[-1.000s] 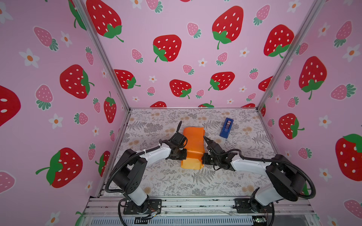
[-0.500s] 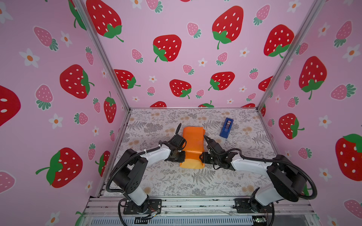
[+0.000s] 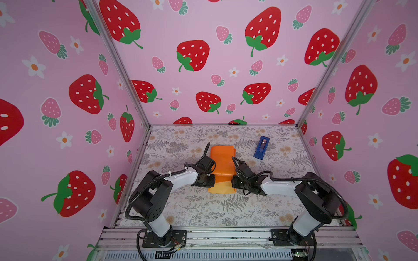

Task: Wrap a gift box in wrapping paper
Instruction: Fold the third fold of the wrapping paper on the gift box.

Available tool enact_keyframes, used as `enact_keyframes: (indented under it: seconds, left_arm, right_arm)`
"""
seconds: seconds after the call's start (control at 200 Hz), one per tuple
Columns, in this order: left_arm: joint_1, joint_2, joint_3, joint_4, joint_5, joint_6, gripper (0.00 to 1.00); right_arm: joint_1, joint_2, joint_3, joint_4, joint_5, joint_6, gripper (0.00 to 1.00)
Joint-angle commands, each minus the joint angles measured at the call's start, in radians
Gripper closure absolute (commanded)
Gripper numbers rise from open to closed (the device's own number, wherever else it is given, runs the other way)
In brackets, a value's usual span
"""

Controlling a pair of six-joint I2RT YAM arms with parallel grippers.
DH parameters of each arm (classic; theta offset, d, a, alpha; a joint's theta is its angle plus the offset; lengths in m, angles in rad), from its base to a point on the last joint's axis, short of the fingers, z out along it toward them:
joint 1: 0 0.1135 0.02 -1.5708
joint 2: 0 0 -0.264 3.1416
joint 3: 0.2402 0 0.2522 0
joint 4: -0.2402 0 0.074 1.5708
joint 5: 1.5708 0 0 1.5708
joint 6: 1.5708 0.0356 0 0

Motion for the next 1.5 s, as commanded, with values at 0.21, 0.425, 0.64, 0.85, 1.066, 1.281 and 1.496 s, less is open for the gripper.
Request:
enact_keyframes:
  seconds: [0.21,0.425,0.64,0.85,1.066,1.281,1.496]
  left_arm:
    - [0.023,-0.063,0.016,-0.008,-0.039,-0.017,0.63]
    - [0.028,-0.007,0.05,0.051,-0.026,-0.024,0.71]
    - [0.013,0.012,0.01,0.149,-0.07,-0.055,0.77]
    - [-0.004,0.032,-0.026,0.182,-0.104,-0.079,0.9]
    - [-0.019,0.007,-0.059,0.179,-0.15,-0.1,1.0]
    - [-0.039,-0.038,-0.095,0.153,-0.163,-0.125,1.0]
    - [-0.065,-0.067,-0.103,0.118,-0.149,-0.154,0.96]
  right_arm:
    - [0.004,-0.001,0.002,0.017,0.032,-0.001,1.0]
    - [0.004,0.01,0.005,0.022,0.017,-0.001,1.0]
    - [0.004,0.007,0.001,0.02,0.017,0.002,1.0]
    - [0.004,0.01,0.001,0.019,0.021,0.0,1.0]
    - [0.004,0.003,0.013,-0.014,0.044,-0.01,1.0]
    - [0.0,-0.034,0.016,-0.063,0.075,-0.046,1.0]
    - [-0.002,-0.09,-0.006,-0.093,0.059,-0.083,1.0]
